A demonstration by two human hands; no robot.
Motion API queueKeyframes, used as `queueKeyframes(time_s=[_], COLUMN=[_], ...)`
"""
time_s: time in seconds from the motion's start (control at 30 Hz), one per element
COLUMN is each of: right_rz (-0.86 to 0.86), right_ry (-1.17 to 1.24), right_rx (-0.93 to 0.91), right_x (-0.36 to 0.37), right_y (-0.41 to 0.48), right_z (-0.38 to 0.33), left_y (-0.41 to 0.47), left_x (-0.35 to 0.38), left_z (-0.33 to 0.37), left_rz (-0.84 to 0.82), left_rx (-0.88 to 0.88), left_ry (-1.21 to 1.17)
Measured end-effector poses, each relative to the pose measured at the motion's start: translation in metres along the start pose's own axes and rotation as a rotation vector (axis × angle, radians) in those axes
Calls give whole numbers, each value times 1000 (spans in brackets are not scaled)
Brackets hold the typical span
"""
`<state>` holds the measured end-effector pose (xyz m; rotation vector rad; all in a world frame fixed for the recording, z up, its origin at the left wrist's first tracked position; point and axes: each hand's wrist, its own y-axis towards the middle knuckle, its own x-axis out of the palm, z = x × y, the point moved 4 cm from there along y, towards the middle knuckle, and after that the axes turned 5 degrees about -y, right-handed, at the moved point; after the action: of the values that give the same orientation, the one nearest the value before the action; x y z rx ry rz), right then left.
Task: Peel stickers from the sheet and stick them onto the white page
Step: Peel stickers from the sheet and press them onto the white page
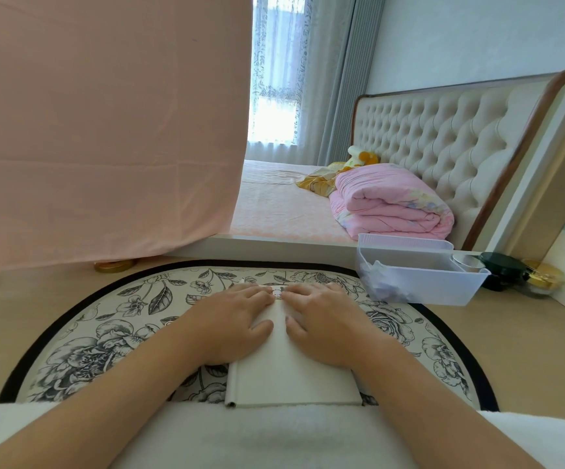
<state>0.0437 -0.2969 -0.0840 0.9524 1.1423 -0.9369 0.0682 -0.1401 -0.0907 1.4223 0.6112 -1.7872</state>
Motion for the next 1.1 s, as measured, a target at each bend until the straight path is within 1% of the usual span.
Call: queueKeyframes(time_s=[0.13,0.37,0.47,0.53,0.67,0.73,0.8,0.87,0.93,1.0,1.1], right_rz=[-3,18,37,67,148,166,164,138,119,103,73], right_ry=[-41,-61,-92,-86,30,127,216,269,302,309,287], right_rx=[0,56,78,86,72,48,20,-5,-12,-17,-24], right_x=[1,-1,-3,-8,-23,-30,-36,-40,-42,-42,-41], right_y=[5,-2,-2,-2,0,-1,-2,0,5,12,26], right_z=[-4,5,2,1,-11,-23,-36,-47,-57,-66,-81], left_y=[-1,0,2,0,-8,-15,-26,-40,-55,-66,-78], left_x=[0,0,-1,-3,-18,-29,-36,-37,-36,-36,-37], left_z=[1,1,1,-1,-8,-19,-33,-48,-61,-72,-80], left_rz=[16,60,109,168,345,388,415,411,366,336,340], left_rx=[2,7,53,68,57,1,-49,-76,-105,-120,-115], left_ry=[3,-15,-37,-101,-202,-247,-233,-140,-69,-61,-94])
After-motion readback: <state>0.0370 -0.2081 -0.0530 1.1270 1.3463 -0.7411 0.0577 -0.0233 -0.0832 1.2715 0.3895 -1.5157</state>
